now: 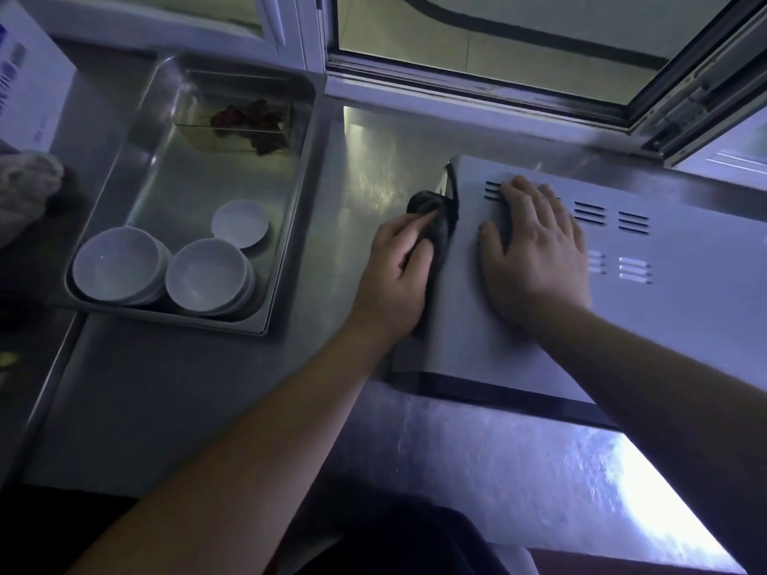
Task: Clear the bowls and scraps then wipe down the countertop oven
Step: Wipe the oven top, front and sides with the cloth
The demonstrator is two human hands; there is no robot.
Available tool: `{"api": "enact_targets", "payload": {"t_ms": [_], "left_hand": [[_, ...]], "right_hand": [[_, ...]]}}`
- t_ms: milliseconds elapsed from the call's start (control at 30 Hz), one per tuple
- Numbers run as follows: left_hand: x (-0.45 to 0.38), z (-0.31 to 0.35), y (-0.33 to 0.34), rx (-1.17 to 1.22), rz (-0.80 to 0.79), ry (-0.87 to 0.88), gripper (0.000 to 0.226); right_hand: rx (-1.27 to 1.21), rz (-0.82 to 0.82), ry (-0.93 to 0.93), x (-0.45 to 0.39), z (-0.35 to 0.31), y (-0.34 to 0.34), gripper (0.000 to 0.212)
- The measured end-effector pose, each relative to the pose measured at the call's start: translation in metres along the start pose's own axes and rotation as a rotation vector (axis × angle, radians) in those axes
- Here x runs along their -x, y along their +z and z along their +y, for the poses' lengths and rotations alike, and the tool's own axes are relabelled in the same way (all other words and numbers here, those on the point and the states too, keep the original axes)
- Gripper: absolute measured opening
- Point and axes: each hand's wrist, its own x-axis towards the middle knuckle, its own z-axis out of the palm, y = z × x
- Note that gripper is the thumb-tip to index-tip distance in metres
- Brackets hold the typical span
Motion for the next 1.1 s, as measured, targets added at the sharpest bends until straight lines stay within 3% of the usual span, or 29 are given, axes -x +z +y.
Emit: {"api": "enact_targets", "payload": {"t_ms": [200,633,900,1000,1100], "left_hand": [[-0.042,-0.018,0.013,-0.071,0.005,0.001,0.035],[-0.05,-0.108,0.023,-0.403,-0.363,-0.542,0.036],[-0.032,-0.092,0.004,-0.433,-0.439,-0.682,0.039],[-0.021,-0.079,-0.002,-0.408,-0.453,-0.627,0.038],[-0.022,-0.057,-0.006,-0.341,-0.346,-0.456,0.034]], "right_hand": [[-0.003,0.009,0.004,-0.001,0.0,0.002,0.057],[0.0,0.009,0.003,-0.001,0.001,0.002,0.057],[0.009,0.009,0.002,-0.001,0.001,0.003,0.057],[0.008,0.001,0.002,-0.001,0.001,0.002,0.057],[0.0,-0.003,0.004,0.0,0.0,0.001,0.057]]}}
